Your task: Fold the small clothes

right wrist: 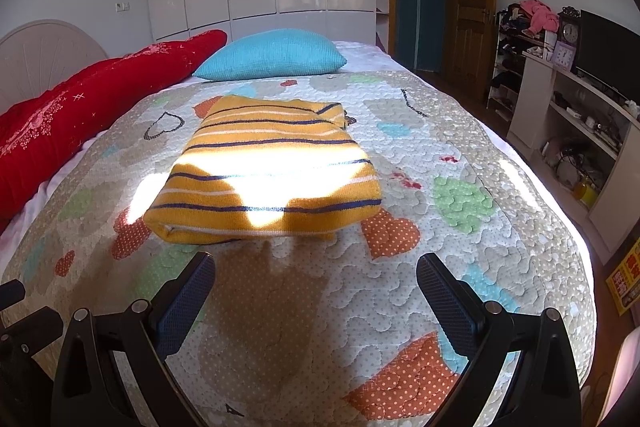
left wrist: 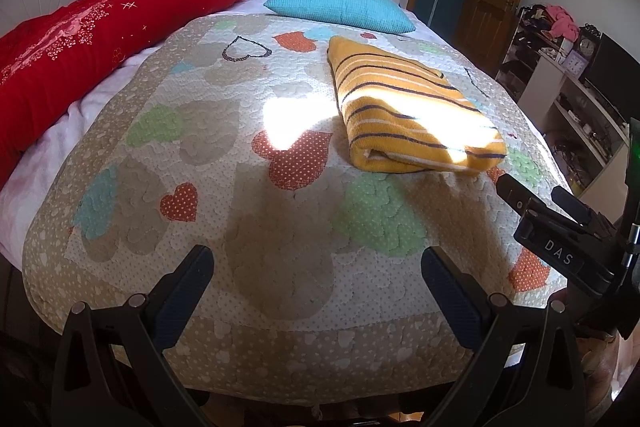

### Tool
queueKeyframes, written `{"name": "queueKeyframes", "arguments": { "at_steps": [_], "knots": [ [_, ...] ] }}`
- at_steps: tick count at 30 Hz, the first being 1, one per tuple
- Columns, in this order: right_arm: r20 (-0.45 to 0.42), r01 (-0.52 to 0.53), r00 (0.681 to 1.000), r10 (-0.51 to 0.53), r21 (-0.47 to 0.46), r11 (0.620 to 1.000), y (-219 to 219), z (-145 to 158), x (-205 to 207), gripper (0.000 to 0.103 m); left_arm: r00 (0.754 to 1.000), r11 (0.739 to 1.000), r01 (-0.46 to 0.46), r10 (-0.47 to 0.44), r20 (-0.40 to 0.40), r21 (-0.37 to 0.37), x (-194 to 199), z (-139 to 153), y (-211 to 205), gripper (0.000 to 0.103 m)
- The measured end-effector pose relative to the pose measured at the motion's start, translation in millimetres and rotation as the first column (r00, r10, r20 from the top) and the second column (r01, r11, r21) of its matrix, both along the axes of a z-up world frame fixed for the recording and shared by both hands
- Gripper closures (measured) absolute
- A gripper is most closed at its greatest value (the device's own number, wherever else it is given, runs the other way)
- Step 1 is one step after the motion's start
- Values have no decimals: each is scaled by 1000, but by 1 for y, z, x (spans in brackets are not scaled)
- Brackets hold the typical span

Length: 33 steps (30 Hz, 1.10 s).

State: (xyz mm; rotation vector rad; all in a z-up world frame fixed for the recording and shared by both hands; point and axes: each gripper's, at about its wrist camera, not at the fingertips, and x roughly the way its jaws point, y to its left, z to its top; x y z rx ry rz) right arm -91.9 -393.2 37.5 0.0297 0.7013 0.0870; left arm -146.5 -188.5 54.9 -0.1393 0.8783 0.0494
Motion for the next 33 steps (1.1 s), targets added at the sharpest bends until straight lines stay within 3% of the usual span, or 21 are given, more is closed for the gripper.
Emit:
{"name": "queueKeyframes", "arguments": {
  "at_steps": [33],
  "knots": [
    [-41, 18, 999, -18, 8, 1000, -4, -13, 1, 1, 1000, 999, 23, -23, -9, -34, 1, -7, -3, 0]
  ]
}}
